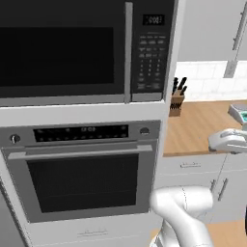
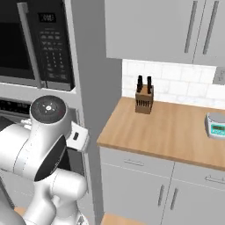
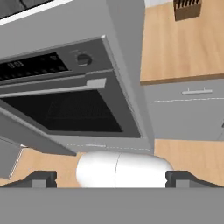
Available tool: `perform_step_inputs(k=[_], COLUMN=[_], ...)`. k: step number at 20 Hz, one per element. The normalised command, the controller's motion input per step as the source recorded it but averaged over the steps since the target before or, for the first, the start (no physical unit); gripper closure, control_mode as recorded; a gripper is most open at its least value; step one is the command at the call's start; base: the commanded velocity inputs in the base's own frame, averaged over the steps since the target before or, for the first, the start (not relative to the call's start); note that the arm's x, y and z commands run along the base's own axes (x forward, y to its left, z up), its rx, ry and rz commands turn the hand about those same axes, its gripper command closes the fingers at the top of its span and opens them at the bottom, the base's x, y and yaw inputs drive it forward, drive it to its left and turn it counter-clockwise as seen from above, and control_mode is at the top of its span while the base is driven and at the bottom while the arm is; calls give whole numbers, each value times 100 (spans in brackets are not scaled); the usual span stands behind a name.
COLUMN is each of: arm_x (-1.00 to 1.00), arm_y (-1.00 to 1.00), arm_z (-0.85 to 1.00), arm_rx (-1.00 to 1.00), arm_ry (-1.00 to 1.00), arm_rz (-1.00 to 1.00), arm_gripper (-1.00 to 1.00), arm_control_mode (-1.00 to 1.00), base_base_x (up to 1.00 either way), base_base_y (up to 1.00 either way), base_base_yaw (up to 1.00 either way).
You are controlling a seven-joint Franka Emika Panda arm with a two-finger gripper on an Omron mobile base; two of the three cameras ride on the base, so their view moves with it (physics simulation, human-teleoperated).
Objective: Take the meat container that has the fish and place it on the second highest rack of the freezer. Then take the vegetable container that has the corn and cucumber and place it on the highest rack of the freezer.
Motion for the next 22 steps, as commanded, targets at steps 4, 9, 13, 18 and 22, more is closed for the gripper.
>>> perform_step_inputs(k=[4, 9, 13, 18, 22], arm_x=[0, 0, 0, 0, 0], arm_y=[0, 0, 0, 0, 0], arm_z=[0, 0, 0, 0, 0], arm_rx=[0, 0, 0, 0, 0], arm_ry=[0, 0, 0, 0, 0], arm_rz=[0, 0, 0, 0, 0], arm_gripper=[-100, -100, -100, -100, -100], arm_control_mode=[100, 100, 100, 100, 100], base_base_x=[-5, 0, 0, 4, 11], base_base_y=[-100, -100, -100, -100, -84], base_base_yaw=[0, 0, 0, 0, 0])
